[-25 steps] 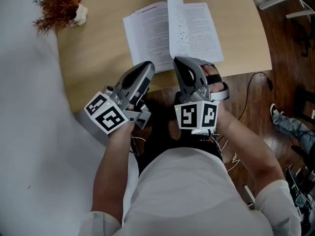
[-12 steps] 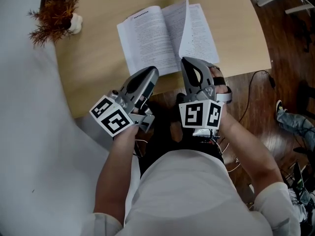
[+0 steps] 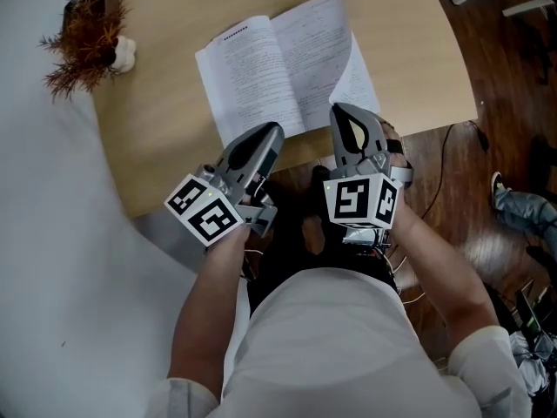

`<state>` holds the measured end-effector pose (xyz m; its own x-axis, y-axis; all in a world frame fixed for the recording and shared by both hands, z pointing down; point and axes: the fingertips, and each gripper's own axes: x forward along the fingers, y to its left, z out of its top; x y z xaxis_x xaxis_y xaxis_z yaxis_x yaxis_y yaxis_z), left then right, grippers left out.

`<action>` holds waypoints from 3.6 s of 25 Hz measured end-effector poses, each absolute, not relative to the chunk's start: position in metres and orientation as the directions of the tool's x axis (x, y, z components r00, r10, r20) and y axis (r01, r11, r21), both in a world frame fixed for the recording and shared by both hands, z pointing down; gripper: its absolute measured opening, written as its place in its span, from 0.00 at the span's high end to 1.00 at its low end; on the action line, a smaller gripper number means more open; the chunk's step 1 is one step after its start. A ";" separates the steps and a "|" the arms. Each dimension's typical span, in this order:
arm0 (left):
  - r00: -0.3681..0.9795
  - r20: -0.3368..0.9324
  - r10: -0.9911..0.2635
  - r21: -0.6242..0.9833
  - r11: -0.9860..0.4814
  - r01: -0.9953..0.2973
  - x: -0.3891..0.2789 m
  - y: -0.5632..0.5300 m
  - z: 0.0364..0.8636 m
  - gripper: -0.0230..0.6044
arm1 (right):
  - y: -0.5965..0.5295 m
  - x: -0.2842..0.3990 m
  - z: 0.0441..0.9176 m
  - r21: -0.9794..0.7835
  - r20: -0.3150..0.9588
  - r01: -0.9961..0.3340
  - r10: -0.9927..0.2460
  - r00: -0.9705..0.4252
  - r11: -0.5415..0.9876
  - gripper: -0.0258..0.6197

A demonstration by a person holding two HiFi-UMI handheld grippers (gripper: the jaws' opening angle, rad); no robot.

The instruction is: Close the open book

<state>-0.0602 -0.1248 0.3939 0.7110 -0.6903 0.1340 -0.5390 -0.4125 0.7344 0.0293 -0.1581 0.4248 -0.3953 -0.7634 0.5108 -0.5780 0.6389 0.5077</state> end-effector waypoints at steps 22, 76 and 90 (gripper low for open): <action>0.682 0.226 -0.696 0.673 -0.395 -0.625 -0.025 -0.129 0.424 0.97 | -0.167 0.091 0.465 0.252 0.589 -0.784 -0.733 -0.340 0.567 0.96; 0.716 0.229 -0.660 0.667 -0.429 -0.609 0.003 -0.119 0.419 0.97 | -0.172 0.168 0.504 -0.084 0.681 -0.930 -0.660 -0.316 0.358 0.96; 0.692 0.189 -0.697 0.635 -0.451 -0.627 -0.032 -0.101 0.379 0.97 | -0.162 0.145 0.450 -0.020 0.613 -0.913 -0.716 -0.332 0.407 0.96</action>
